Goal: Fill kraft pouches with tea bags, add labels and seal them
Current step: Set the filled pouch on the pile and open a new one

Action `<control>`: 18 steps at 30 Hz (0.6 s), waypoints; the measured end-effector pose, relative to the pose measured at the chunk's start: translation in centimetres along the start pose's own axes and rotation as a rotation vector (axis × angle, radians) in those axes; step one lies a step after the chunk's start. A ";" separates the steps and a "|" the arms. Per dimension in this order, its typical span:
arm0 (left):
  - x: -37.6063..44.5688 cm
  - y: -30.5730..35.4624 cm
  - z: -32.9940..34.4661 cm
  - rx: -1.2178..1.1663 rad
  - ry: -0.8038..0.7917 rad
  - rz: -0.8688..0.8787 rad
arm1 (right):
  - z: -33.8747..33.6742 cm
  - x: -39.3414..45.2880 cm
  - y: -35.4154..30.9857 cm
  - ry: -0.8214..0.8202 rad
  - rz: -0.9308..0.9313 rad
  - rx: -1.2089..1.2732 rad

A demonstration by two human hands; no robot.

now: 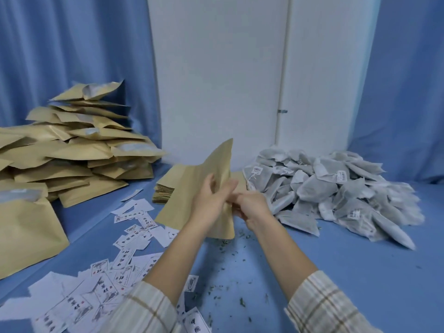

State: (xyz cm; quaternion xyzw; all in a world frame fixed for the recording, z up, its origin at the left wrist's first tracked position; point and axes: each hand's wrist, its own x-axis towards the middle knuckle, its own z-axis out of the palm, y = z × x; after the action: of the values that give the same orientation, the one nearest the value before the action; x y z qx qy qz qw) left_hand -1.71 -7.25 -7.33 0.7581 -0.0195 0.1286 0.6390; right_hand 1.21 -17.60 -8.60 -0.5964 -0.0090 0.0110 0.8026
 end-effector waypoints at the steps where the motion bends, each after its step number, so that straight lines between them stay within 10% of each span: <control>1: 0.1 0.3 0.7 0.047 0.062 -0.013 | 0.1 -0.1 0.3 -0.016 -0.009 -0.025; 6: 0.7 0.2 1.7 0.121 0.376 0.043 | -0.6 -0.3 0.5 -0.075 -0.056 -0.055; 18: 1.4 -0.2 2.8 0.178 0.387 0.147 | -2.4 0.5 0.0 -0.122 -0.090 -0.112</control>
State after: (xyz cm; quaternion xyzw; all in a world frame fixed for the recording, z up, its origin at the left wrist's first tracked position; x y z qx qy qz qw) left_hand 0.18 -9.80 -7.63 0.7692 0.0596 0.3193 0.5503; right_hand 1.75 -19.91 -9.29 -0.6376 -0.0853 0.0107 0.7656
